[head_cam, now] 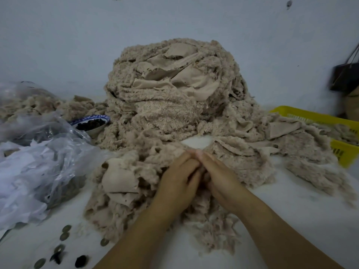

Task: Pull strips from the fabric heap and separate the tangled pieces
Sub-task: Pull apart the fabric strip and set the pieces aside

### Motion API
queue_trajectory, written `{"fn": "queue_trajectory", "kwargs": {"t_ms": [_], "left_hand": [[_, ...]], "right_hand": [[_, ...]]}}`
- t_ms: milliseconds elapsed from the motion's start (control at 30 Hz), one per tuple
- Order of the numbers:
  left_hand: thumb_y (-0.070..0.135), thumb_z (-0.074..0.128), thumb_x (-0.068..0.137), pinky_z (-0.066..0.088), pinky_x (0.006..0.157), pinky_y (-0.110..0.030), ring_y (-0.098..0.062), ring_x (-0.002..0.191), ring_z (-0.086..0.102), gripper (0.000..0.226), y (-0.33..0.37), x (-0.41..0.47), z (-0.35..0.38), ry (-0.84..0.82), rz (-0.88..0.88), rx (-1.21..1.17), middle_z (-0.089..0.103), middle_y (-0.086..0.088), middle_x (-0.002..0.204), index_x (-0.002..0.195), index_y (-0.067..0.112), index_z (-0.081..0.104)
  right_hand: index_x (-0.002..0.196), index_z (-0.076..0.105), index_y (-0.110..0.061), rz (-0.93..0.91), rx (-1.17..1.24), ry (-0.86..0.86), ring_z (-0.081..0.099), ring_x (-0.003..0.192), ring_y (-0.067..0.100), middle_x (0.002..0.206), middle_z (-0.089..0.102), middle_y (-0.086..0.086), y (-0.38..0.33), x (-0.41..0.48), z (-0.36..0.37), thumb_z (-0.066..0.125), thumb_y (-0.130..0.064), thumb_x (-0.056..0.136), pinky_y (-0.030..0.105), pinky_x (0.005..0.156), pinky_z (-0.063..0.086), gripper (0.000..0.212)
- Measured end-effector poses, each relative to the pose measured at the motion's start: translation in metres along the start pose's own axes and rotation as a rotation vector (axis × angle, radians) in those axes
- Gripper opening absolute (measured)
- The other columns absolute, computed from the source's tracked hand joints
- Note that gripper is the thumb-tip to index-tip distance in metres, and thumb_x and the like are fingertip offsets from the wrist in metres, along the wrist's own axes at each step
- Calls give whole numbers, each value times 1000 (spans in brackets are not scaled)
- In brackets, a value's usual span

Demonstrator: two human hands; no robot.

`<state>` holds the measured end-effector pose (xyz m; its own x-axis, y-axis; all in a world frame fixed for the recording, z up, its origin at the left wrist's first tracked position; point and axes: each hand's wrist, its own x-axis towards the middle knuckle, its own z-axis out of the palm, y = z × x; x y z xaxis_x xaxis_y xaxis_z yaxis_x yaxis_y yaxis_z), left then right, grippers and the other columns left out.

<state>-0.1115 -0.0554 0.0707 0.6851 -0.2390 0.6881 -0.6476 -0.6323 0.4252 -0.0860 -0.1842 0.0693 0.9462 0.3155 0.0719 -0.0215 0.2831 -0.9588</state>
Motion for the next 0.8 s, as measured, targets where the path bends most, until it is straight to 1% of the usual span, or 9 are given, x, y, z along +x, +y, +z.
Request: {"fn": "queue_trajectory", "kwargs": {"t_ms": [167, 267, 333, 400, 467, 567, 667, 733, 800], "left_hand": [[19, 57, 96, 44, 88, -9, -1, 104, 56, 23, 2, 0, 5, -6, 11, -83, 61, 2, 113, 109, 8, 73], [25, 58, 94, 35, 87, 2, 15, 109, 45, 36, 0, 0, 2, 42, -125, -91, 42, 11, 126, 129, 20, 61], [28, 59, 96, 29, 86, 6, 21, 108, 36, 54, -7, 0, 0, -10, -326, -89, 29, 19, 135, 147, 30, 41], [31, 60, 99, 30, 95, -6, 11, 118, 33, 58, -16, -1, -3, -65, -538, -111, 28, 20, 140, 150, 35, 34], [29, 58, 100, 34, 101, -20, -5, 126, 40, 48, -21, -2, -4, -37, -635, -120, 38, 12, 143, 146, 29, 44], [19, 52, 103, 40, 106, -28, -14, 124, 49, 32, -22, -1, -5, 50, -639, -114, 52, 3, 132, 134, 17, 59], [9, 52, 102, 38, 84, -5, 7, 98, 53, 20, -19, -1, -5, 103, -534, -98, 56, 8, 106, 115, 11, 67], [4, 53, 100, 37, 79, -1, 14, 94, 51, 20, -17, -1, -5, 102, -479, -123, 57, 8, 102, 109, 12, 68], [1, 52, 99, 38, 79, -1, 11, 95, 51, 19, -18, -2, -4, 87, -428, -146, 59, 3, 104, 104, 10, 68]], "right_hand": [[94, 72, -18, 6, -71, 138, 68, 73, 17, 85, 74, 5, -6, 0, -8, 53, -31, 102, 22, 53, 50, 24], [100, 70, -13, -25, -52, 215, 69, 85, 29, 95, 74, 12, -9, 2, -8, 50, -26, 104, 33, 69, 55, 24], [97, 71, -17, -39, -14, 298, 72, 95, 20, 99, 75, 6, -12, 2, -11, 50, -27, 104, 35, 78, 59, 24], [96, 71, -21, -41, 27, 356, 69, 102, 9, 107, 72, -1, -16, 3, -16, 49, -29, 104, 32, 83, 59, 25], [99, 71, -23, -25, 69, 396, 62, 118, 17, 123, 66, 2, -18, 5, -20, 49, -31, 104, 43, 100, 52, 24], [102, 69, -26, -44, 106, 418, 61, 117, 17, 124, 65, 0, -19, 4, -20, 52, -33, 103, 40, 96, 53, 19], [121, 59, -38, -2, -48, 298, 48, 124, 6, 128, 54, -23, -15, -1, -15, 61, -60, 85, 28, 97, 38, 43], [139, 51, -29, 86, -46, 226, 53, 125, 4, 138, 53, -17, -11, 0, -13, 64, -61, 81, 24, 95, 41, 67], [128, 62, -19, 126, -26, 181, 68, 108, 7, 124, 70, -5, -12, -2, -9, 65, -49, 89, 21, 82, 55, 49]]}}
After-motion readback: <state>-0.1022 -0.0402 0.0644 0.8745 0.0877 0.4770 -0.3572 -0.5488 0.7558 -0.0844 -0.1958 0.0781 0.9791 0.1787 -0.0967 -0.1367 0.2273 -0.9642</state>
